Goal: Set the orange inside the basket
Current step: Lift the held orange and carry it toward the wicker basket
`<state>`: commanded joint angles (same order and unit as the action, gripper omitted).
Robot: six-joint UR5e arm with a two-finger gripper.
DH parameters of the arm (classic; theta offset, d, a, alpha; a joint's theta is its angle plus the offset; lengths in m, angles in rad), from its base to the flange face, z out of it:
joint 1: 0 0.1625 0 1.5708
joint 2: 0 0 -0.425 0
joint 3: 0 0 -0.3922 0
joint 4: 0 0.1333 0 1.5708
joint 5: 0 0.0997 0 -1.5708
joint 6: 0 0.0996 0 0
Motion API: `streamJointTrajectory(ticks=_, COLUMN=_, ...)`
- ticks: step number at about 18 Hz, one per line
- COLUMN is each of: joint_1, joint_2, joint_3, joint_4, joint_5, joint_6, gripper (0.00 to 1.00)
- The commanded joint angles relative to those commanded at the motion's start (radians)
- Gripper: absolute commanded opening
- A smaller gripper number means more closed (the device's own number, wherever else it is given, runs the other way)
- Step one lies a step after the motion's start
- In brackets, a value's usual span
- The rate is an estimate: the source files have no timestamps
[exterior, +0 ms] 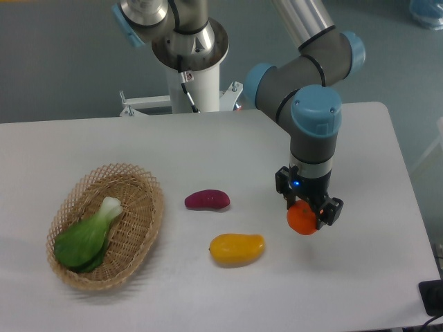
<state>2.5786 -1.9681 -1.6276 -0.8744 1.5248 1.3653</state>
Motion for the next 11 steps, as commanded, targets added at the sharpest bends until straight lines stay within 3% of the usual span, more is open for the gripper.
streamJointTrajectory(ticks=6, joint_1=-0.014, joint_2=0.012, joint_3=-0.006, joint_4=0.0, joint_5=0.0, joint_6=-0.023, gripper=0.71)
streamJointTrajectory(ticks=11, joint_1=-0.084, joint_2=0.04, joint_3=-0.011, joint_4=0.002, joint_5=-0.005, joint_6=-0.113, gripper=0.71)
